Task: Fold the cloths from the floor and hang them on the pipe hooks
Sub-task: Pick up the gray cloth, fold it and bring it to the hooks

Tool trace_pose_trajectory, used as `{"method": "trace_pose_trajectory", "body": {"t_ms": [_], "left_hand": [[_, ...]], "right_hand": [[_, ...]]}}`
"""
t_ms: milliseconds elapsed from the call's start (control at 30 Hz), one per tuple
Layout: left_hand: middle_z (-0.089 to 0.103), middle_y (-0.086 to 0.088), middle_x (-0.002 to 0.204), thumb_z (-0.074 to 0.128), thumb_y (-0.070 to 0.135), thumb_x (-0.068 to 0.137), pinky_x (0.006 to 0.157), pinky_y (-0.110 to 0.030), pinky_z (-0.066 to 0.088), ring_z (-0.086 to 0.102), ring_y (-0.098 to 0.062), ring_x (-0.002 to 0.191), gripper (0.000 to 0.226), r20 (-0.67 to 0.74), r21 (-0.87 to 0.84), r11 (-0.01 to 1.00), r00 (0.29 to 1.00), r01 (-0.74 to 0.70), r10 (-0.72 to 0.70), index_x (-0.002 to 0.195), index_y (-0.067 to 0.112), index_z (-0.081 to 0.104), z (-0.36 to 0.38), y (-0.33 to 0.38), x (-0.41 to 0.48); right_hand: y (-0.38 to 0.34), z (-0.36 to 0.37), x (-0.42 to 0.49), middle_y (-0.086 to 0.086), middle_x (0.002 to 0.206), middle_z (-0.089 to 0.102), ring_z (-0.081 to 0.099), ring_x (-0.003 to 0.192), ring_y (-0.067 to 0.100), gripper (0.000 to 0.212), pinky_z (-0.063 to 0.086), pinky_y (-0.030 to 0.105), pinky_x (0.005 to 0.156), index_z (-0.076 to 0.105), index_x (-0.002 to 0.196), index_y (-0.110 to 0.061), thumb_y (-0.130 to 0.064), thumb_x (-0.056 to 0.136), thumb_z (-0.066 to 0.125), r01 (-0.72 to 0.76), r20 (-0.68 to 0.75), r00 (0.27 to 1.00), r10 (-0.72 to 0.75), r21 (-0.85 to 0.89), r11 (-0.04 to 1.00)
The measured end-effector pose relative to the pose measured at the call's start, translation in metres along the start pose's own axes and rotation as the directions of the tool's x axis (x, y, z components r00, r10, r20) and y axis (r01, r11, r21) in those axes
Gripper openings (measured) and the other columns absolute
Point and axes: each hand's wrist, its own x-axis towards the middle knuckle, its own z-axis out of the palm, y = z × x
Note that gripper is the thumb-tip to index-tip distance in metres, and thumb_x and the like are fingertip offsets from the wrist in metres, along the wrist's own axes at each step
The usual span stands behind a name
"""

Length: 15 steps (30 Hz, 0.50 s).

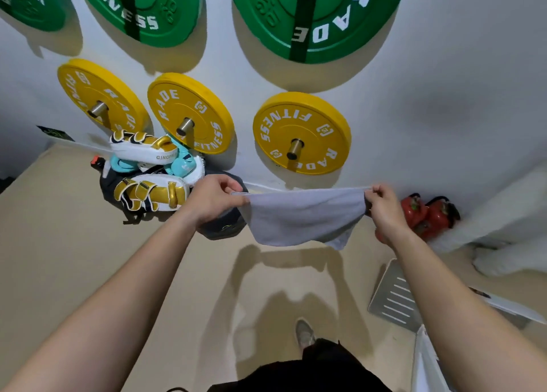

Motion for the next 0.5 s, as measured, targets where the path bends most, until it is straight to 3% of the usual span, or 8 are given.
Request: {"method": "trace_pose_trajectory", "body": {"t_ms": [67, 133, 233, 333, 433, 500], "left_hand": [[0.071, 0.007, 0.083, 0.082, 0.027, 0.076, 0.070, -0.025, 0.051, 0.063, -0.013, 0.079, 0.015, 0.031, 0.111, 0.986, 0.992, -0.121, 0.118, 0.086, 0.024, 0.071, 0.018, 0.021, 0.013], [0.070, 0.007, 0.080, 0.077, 0.023, 0.082, 0.065, -0.023, 0.044, 0.060, -0.010, 0.075, 0.006, -0.028, 0.113, 0.972, 0.977, -0.206, 0.211, 0.083, 0.025, 0.071, 0.038, 0.042, 0.025], [0.068, 0.002, 0.086, 0.066, 0.024, 0.093, 0.070, -0.026, 0.043, 0.056, -0.010, 0.078, 0.007, -0.109, -0.126, 0.972, 0.976, -0.200, 0.187, 0.092, 0.018, 0.069, 0.067, 0.070, 0.044], [0.064, 0.001, 0.087, 0.056, 0.026, 0.098, 0.077, -0.033, 0.043, 0.056, -0.017, 0.084, 0.012, -0.121, -0.339, 0.924, 0.982, -0.176, 0.143, 0.089, 0.022, 0.061, 0.092, 0.099, 0.055], [0.063, -0.001, 0.093, 0.052, 0.027, 0.100, 0.074, -0.033, 0.038, 0.055, -0.020, 0.089, 0.011, -0.248, -0.192, 0.939, 0.940, -0.287, 0.237, 0.095, 0.018, 0.055, 0.109, 0.125, 0.064], [0.062, 0.001, 0.094, 0.052, 0.029, 0.101, 0.072, -0.032, 0.035, 0.054, -0.020, 0.088, 0.012, -0.302, -0.099, 0.927, 0.899, -0.361, 0.317, 0.100, 0.018, 0.055, 0.118, 0.139, 0.069]], "right_hand": [[-0.002, -0.025, 0.007, 0.001, 0.070, 0.041, 0.039, 0.065, 0.016, 0.023, 0.033, 0.032, 0.062, 0.044, 0.071, -0.024, -0.020, 0.093, 0.050, 0.048, -0.027, 0.998, -0.050, -0.047, 0.998], [-0.004, -0.049, 0.016, 0.003, 0.073, 0.045, 0.041, 0.065, 0.018, 0.023, 0.036, 0.031, 0.061, 0.044, 0.076, -0.023, -0.018, 0.098, 0.048, 0.089, -0.028, 0.995, -0.091, -0.089, 0.992], [-0.007, -0.081, 0.029, 0.002, 0.077, 0.051, 0.045, 0.070, 0.015, 0.020, 0.038, 0.029, 0.064, 0.049, 0.080, -0.022, -0.014, 0.098, 0.053, 0.116, -0.061, 0.991, -0.120, -0.065, 0.991], [-0.010, -0.110, 0.037, -0.002, 0.074, 0.052, 0.047, 0.065, 0.013, 0.018, 0.041, 0.014, 0.050, 0.051, 0.081, -0.019, -0.014, 0.099, 0.053, 0.092, -0.066, 0.994, -0.092, -0.007, 0.996], [-0.010, -0.128, 0.041, 0.003, 0.071, 0.051, 0.048, 0.067, 0.019, 0.018, 0.041, 0.031, 0.051, 0.053, 0.083, -0.014, -0.018, 0.100, 0.051, 0.059, -0.089, 0.995, -0.052, 0.081, 0.995], [-0.008, -0.132, 0.042, 0.005, 0.076, 0.054, 0.048, 0.066, 0.019, 0.013, 0.039, 0.028, 0.057, 0.056, 0.092, -0.011, -0.019, 0.100, 0.050, 0.084, -0.215, 0.974, -0.077, 0.026, 0.996]]}}
